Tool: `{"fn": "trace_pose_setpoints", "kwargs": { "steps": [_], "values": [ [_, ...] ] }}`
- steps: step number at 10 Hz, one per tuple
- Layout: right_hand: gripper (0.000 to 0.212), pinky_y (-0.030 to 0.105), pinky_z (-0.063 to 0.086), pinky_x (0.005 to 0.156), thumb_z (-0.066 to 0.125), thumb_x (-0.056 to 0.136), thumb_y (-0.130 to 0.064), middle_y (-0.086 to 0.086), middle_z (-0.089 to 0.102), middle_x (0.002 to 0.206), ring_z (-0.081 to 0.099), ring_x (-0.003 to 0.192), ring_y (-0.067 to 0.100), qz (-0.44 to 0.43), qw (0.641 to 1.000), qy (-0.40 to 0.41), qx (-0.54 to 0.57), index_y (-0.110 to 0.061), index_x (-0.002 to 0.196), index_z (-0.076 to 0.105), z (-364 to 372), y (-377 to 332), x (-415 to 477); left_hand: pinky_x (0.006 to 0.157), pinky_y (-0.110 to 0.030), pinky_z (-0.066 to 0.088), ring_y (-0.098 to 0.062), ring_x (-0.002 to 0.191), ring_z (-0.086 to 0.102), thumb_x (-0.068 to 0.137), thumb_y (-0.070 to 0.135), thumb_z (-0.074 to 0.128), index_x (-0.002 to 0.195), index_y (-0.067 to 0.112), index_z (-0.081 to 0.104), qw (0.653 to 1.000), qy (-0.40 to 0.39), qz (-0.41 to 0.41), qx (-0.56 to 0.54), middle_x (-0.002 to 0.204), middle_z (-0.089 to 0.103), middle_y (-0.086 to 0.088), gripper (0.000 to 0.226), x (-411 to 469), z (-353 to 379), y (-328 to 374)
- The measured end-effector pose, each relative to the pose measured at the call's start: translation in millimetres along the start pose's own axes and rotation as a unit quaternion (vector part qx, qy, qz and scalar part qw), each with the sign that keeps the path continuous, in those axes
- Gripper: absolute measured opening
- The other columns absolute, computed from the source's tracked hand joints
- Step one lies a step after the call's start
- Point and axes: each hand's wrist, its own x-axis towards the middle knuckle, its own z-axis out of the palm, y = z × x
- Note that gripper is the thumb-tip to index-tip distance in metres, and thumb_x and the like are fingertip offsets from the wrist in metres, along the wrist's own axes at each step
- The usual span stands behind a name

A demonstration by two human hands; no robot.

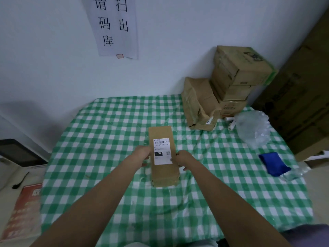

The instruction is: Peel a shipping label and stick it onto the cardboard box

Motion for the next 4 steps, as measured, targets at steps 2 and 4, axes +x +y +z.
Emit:
{"fn": "trace_pose_setpoints", "kwargs": {
  "steps": [2,4],
  "values": [
    [0.041,0.033,0.046,0.07,0.061,0.09,-0.026,0.012,0.061,0.124,0.056,0.093,0.023,-0.023,1.0,0.009,-0.019,-0.004,0.125,0.055,-12,-15,-6,0.077,-0.038,0.052,-0.026,0.102,0.061,0.091,0.013,0.056,0.109,0.004,0.064,0.999,0.0,0.003,-0.035,0.114,0.066,-0.011,0.021,-10,-13,23],
    [0.04,0.034,0.048,0.075,0.058,0.091,-0.02,0.011,0.06,0.119,0.059,0.096,0.024,-0.082,0.993,0.073,0.041,-0.004,0.127,0.053,-33,-39,-9,0.077,-0.037,0.048,-0.02,0.082,0.055,0.096,0.012,0.047,0.109,0.008,0.061,0.993,-0.021,0.012,-0.117,0.103,0.062,-0.008,0.02,-26,-31,55]
  ]
}}
